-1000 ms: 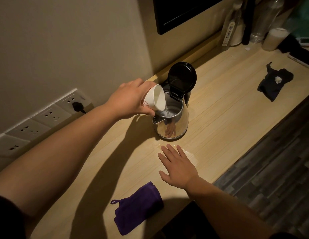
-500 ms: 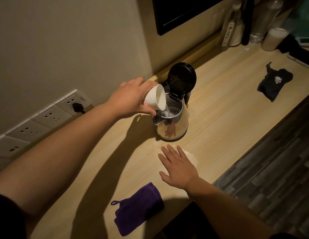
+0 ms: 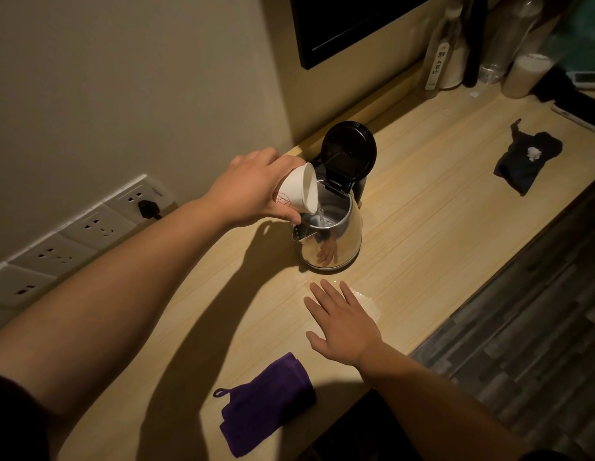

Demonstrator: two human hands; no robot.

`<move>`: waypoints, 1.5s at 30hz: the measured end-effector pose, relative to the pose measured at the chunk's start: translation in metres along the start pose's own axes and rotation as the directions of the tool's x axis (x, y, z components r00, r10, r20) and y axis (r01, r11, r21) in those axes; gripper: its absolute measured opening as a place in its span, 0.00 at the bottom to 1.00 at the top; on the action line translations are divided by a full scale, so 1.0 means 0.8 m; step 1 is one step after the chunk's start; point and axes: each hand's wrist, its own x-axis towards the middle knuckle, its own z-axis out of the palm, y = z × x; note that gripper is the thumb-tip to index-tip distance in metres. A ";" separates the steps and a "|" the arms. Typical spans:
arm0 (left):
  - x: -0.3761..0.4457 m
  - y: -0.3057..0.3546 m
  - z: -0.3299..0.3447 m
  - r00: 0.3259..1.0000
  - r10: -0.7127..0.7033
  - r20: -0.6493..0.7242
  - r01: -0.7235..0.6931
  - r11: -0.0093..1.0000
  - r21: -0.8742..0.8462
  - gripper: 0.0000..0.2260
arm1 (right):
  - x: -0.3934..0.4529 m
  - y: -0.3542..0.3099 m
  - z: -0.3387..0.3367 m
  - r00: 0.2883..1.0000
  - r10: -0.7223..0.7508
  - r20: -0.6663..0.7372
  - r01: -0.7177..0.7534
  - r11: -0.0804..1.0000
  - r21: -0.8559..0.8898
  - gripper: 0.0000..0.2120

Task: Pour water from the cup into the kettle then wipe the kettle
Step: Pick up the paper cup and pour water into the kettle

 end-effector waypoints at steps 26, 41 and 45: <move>0.010 0.008 -0.010 0.998 0.038 0.041 -0.042 0.995 0.089 0.42 | -0.001 0.001 0.003 1.000 -0.005 -0.020 0.006 0.999 0.034 0.32; 0.017 0.016 -0.020 0.994 0.087 0.063 -0.099 0.971 0.217 0.42 | -0.002 0.001 0.003 1.000 -0.005 -0.021 0.006 0.999 0.034 0.32; 0.020 0.020 -0.017 0.992 0.121 0.041 -0.127 0.955 0.267 0.42 | -0.001 0.002 0.004 1.000 -0.007 -0.023 0.007 0.999 0.039 0.32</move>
